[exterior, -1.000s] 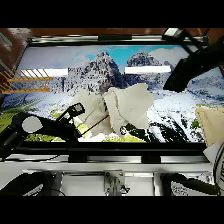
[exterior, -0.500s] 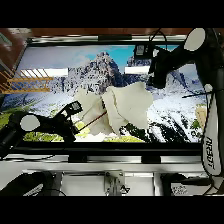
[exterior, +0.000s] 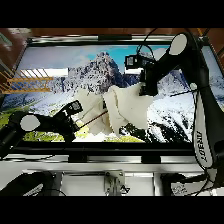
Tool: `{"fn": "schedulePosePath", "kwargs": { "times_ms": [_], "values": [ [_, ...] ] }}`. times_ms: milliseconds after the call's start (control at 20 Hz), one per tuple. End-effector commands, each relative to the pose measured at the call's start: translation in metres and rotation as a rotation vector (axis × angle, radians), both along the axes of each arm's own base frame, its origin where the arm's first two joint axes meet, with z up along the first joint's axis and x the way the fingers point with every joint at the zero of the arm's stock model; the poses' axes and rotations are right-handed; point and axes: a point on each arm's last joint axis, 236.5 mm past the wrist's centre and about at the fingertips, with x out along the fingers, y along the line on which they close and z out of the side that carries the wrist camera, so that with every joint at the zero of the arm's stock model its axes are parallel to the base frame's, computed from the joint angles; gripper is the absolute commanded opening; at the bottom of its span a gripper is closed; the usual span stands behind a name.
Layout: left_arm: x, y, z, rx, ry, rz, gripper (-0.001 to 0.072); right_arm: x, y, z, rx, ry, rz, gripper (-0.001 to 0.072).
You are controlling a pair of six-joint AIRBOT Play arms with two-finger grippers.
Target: Fold the shirts.
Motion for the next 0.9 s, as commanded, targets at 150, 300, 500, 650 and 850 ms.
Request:
{"fn": "schedulePosePath", "kwargs": {
  "times_ms": [150, 300, 500, 650, 850],
  "values": [
    [0.017, -0.002, 0.007, -0.022, -0.072, 0.022, 0.0045, -0.014, 0.004, -0.016, -0.026, 0.088, 0.028, 0.0132],
    [0.048, 0.008, 0.014, -0.033, -0.166, 0.096, 0.0052, -0.022, 0.001, -0.015, -0.035, 0.129, 0.005, 0.0074],
    [0.083, 0.039, 0.021, 0.004, -0.276, 0.182, 0.0629, -0.024, -0.001, -0.008, -0.035, 0.135, -0.056, 0.0074],
    [0.105, 0.063, 0.045, 0.034, -0.367, 0.231, 0.0690, -0.028, -0.002, 0.006, -0.026, 0.107, -0.063, 0.0074],
    [0.134, 0.090, 0.120, 0.001, -0.527, 0.323, 0.0689, -0.038, -0.005, 0.029, -0.013, 0.071, -0.072, 0.0073]
  ]
}}
